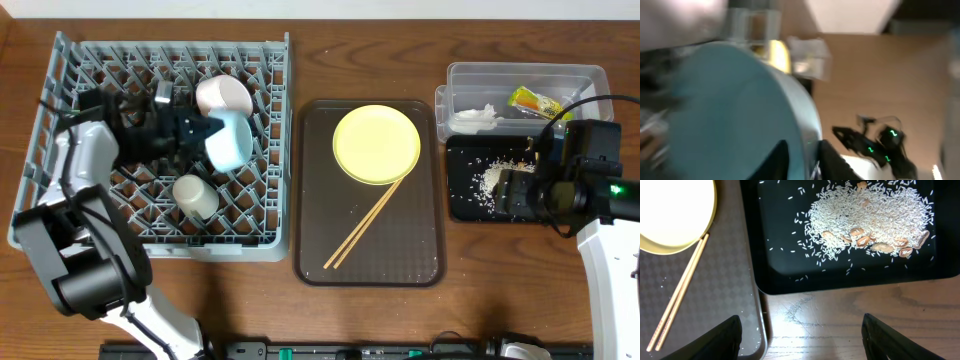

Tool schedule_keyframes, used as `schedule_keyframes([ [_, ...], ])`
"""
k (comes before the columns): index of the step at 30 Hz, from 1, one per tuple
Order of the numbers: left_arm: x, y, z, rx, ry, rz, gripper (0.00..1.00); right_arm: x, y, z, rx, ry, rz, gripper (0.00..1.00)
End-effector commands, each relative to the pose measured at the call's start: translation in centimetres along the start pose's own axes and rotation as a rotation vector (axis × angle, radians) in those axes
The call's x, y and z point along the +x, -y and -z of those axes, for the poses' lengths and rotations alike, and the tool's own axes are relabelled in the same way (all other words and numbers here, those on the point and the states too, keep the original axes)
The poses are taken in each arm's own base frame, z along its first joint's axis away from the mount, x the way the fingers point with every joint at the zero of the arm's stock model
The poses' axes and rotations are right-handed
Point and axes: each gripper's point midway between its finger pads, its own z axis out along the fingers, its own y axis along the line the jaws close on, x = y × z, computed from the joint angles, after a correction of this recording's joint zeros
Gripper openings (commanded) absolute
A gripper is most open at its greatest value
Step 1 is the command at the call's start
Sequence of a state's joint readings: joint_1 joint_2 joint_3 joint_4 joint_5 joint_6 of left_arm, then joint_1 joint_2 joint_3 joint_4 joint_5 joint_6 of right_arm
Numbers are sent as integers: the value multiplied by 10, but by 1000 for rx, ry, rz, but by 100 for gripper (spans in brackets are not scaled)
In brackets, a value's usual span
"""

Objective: Sort waste into correct bins and load items into the dishwasher rack
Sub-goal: 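Carry the light-blue bowl into the rack beside the pink bowl, then open the left gripper and withdraw it from the rack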

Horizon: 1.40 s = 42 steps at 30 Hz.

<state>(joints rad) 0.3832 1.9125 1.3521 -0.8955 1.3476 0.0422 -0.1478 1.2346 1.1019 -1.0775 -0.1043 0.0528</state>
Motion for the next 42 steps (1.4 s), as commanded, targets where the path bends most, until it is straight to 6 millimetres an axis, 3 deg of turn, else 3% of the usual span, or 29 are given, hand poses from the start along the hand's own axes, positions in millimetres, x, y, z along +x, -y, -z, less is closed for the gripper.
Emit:
schedule_keyframes([
  [1, 3, -51, 13, -261, 6, 46, 30, -3, -1, 5, -5, 18, -7, 75],
  [3, 5, -60, 18, -314, 6, 60, 36, -3, -1, 5, -5, 18, -7, 75],
  [7, 3, -62, 21, -320, 15, 62, 70, -3, -1, 5, -5, 18, -7, 74],
  [11, -1, -58, 25, -331, 29, 42, 81, -2, -1, 5, -5, 12, -8, 75],
  [15, -8, -53, 38, -433, 68, -2, 85, -2, -1, 5, -5, 12, -8, 75],
  [19, -13, -33, 55, -529, 138, -102, 89, -2, -1, 5, -5, 13, -8, 75],
  [26, -10, 32, 70, -570, 259, -336, 90, -4, -1, 5, -5, 21, -7, 75],
  [29, -1, 58, 63, -583, 274, -437, 90, -4, -1, 5, -5, 21, -7, 75],
  [33, 15, 70, 44, -699, 246, -538, 91, -5, -1, 5, -5, 23, -6, 75],
  [37, 45, 70, 2, -763, 114, -618, 90, -5, -1, 5, -5, 23, -6, 75],
  [42, 103, 59, -59, -794, -118, -724, 91, -5, -1, 5, -5, 23, -6, 76],
])
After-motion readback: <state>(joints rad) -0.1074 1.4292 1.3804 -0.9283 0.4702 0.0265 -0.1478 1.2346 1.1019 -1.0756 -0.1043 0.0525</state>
